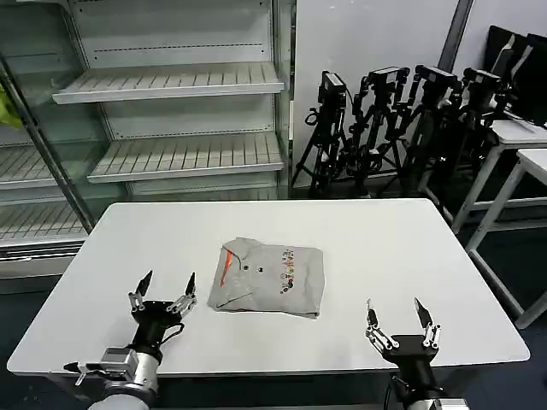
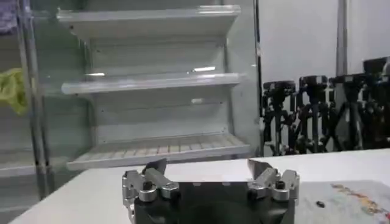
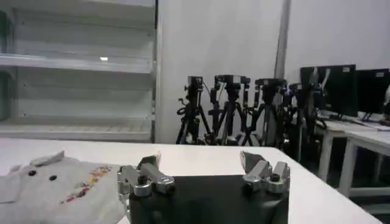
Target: Fold and organize the clothes.
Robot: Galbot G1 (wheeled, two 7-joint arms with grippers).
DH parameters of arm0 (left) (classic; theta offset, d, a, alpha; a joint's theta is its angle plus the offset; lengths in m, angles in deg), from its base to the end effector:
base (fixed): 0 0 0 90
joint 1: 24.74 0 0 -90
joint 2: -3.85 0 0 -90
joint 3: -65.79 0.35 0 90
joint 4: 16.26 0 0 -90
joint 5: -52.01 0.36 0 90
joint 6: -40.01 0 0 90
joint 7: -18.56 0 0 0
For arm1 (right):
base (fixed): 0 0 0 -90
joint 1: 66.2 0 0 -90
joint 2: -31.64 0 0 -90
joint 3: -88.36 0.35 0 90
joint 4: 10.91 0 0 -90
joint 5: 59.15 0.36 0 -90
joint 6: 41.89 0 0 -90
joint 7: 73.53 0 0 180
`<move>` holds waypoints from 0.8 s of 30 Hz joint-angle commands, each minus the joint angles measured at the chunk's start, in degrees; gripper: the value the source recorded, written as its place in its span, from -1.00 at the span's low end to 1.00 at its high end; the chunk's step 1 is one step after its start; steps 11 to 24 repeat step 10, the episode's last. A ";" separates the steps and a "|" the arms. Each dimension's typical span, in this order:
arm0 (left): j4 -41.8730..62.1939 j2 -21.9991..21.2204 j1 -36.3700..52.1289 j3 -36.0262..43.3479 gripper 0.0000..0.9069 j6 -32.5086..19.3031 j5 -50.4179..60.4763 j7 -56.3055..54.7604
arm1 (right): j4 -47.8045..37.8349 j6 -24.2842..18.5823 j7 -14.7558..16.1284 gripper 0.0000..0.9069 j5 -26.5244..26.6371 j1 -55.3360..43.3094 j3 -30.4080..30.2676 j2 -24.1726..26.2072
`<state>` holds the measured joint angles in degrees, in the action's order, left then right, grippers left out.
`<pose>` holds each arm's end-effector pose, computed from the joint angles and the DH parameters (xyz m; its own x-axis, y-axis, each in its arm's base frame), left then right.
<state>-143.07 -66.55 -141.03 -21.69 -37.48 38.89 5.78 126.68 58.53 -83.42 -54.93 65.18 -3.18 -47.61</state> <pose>0.2002 0.0331 -0.2448 -0.9981 0.0029 0.0615 0.0074 0.9973 0.0736 0.1266 -0.0093 -0.2234 -0.9968 0.0249 0.0756 0.0201 0.9978 -0.0630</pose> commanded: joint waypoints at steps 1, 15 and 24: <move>-1.61 0.58 -2.94 -2.48 1.00 0.22 0.74 -0.12 | 0.92 0.47 0.55 1.00 1.20 0.38 0.01 0.24; -2.08 0.47 -3.23 -2.34 1.00 0.26 0.74 -0.11 | 0.38 1.20 0.85 1.00 1.98 0.06 0.23 -0.03; -2.08 0.47 -3.23 -2.34 1.00 0.26 0.74 -0.11 | 0.38 1.20 0.85 1.00 1.98 0.06 0.23 -0.03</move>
